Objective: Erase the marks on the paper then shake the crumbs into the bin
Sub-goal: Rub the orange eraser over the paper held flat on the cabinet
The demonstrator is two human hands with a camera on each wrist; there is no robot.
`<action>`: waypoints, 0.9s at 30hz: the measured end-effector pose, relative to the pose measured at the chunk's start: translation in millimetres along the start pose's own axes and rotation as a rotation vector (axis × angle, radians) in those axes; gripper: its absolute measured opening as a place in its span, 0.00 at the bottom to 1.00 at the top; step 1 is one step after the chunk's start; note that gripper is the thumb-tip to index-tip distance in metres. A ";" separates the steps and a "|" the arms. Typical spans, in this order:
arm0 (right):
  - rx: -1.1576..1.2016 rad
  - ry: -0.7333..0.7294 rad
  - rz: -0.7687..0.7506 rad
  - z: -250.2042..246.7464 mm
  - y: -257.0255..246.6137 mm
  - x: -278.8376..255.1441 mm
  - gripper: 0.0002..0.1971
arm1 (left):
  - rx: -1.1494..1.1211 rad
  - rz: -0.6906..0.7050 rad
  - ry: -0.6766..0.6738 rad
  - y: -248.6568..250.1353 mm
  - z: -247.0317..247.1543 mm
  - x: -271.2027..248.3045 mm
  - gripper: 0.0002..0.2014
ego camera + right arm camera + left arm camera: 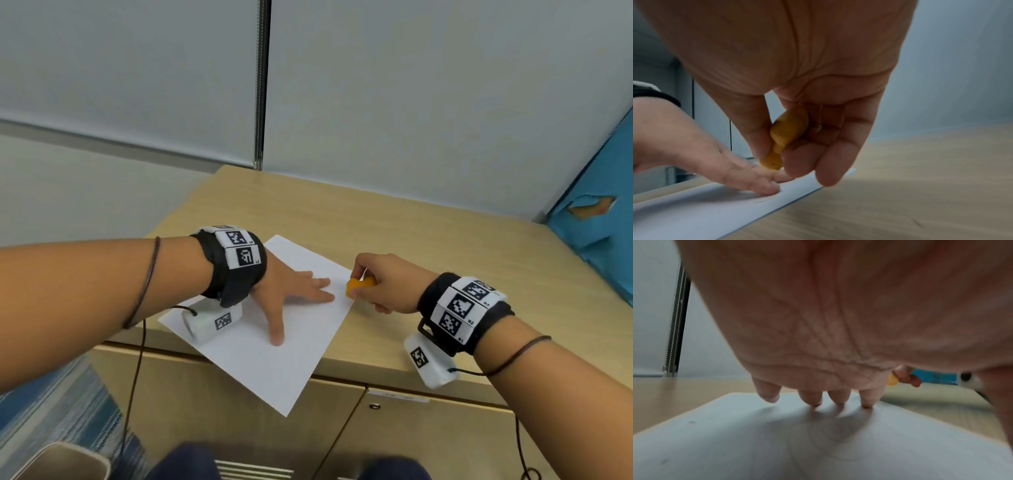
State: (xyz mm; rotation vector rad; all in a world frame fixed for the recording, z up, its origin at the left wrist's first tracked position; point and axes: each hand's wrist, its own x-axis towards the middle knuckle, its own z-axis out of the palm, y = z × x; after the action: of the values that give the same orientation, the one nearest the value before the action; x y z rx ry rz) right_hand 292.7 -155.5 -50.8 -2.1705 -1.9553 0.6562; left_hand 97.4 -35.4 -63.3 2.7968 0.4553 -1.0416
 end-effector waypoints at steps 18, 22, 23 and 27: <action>0.257 -0.126 0.080 10.8 3.3 45.6 0.12 | 0.047 -0.240 0.067 0.9 -9.0 29.4 0.72; 0.138 -0.085 0.058 12.2 -3.5 49.8 0.11 | 0.046 -0.248 0.069 2.8 -4.8 30.6 0.73; 0.103 -0.076 0.047 12.9 -5.7 46.1 0.11 | 0.045 -0.250 0.069 3.0 -5.2 30.7 0.73; -0.078 -0.183 -0.105 23.9 -16.2 12.3 0.10 | 0.052 -0.258 0.066 0.4 -4.6 35.0 0.75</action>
State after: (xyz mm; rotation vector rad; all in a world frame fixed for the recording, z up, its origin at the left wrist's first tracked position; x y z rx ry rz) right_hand 268.8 -145.5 -68.6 -2.0998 -2.2040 0.7991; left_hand 125.5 -26.5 -82.8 2.8808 0.8276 -1.0210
